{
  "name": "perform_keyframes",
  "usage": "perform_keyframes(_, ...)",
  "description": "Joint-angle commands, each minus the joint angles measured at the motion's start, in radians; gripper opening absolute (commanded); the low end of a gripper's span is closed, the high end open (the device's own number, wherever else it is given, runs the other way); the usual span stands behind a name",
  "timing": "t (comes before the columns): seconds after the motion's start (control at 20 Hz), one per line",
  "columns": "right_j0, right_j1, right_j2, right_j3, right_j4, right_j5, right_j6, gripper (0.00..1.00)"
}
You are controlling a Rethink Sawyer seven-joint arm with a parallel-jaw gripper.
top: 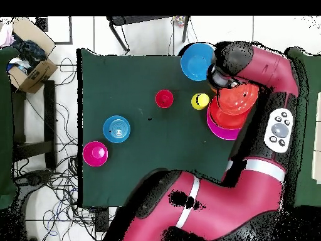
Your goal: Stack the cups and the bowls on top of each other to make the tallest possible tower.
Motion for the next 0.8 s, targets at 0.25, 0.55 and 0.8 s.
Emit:
perform_keyframes(0.25, 0.043, -0.001, 0.045, 0.010, 0.079, 0.011, 0.226, 0.00)
perform_keyframes(0.55, 0.054, 0.006, 0.028, -0.001, 0.116, 0.040, 0.253, 0.00)
perform_keyframes(0.8, 0.060, 0.007, 0.013, 0.010, 0.137, 0.043, 0.253, 0.00)
